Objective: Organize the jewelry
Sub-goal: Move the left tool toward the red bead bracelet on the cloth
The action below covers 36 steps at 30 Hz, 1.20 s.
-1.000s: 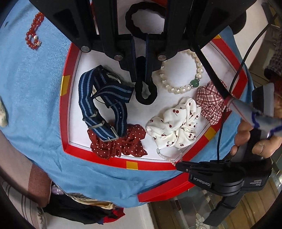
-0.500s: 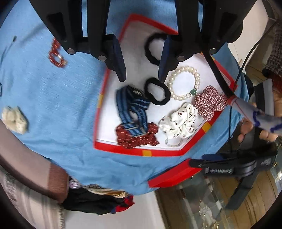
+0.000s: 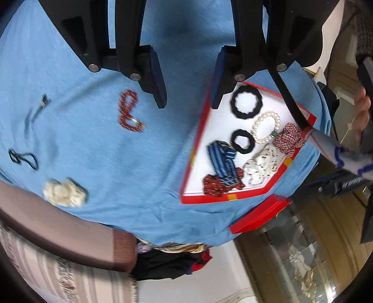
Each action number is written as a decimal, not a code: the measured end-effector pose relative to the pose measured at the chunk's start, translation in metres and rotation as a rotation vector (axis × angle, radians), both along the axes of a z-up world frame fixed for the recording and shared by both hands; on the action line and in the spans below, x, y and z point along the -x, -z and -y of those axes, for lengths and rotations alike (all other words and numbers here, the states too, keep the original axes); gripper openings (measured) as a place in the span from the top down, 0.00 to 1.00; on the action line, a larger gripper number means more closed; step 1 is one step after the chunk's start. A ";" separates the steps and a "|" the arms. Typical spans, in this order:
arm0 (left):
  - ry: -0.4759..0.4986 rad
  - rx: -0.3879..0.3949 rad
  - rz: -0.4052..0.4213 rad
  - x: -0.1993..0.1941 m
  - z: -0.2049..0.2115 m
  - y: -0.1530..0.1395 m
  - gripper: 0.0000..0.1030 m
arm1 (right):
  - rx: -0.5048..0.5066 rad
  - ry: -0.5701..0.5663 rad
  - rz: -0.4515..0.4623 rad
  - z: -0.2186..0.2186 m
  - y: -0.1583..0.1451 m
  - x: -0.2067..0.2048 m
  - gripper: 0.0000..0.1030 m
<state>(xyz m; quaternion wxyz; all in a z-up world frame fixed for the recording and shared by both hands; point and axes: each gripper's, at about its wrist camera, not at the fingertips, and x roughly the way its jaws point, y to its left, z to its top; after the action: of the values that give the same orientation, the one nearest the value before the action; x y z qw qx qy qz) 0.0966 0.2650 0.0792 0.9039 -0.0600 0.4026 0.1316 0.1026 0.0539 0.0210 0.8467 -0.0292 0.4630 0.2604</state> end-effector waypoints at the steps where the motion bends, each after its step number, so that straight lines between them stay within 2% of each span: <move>1: 0.008 -0.021 -0.003 0.002 0.011 0.000 0.38 | 0.000 0.013 -0.001 0.007 0.000 0.001 0.60; 12: 0.129 -0.107 -0.030 -0.005 0.092 0.010 0.38 | -0.001 0.167 -0.020 0.081 0.007 -0.004 0.59; 21: 0.185 -0.095 -0.069 -0.023 0.127 0.025 0.38 | 0.003 0.266 -0.042 0.137 0.021 -0.013 0.59; 29: 0.218 -0.068 -0.127 -0.040 0.149 0.049 0.38 | 0.027 0.359 -0.055 0.189 0.034 -0.025 0.59; 36: 0.248 -0.011 -0.165 -0.052 0.165 0.076 0.38 | 0.006 0.442 -0.075 0.229 0.042 -0.039 0.59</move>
<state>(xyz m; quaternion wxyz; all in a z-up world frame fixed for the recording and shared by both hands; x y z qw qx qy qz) 0.1485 0.0998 0.0033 0.8773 0.0062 0.4792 0.0258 0.1412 -0.1754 -0.0212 0.8653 0.0800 0.4902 0.0681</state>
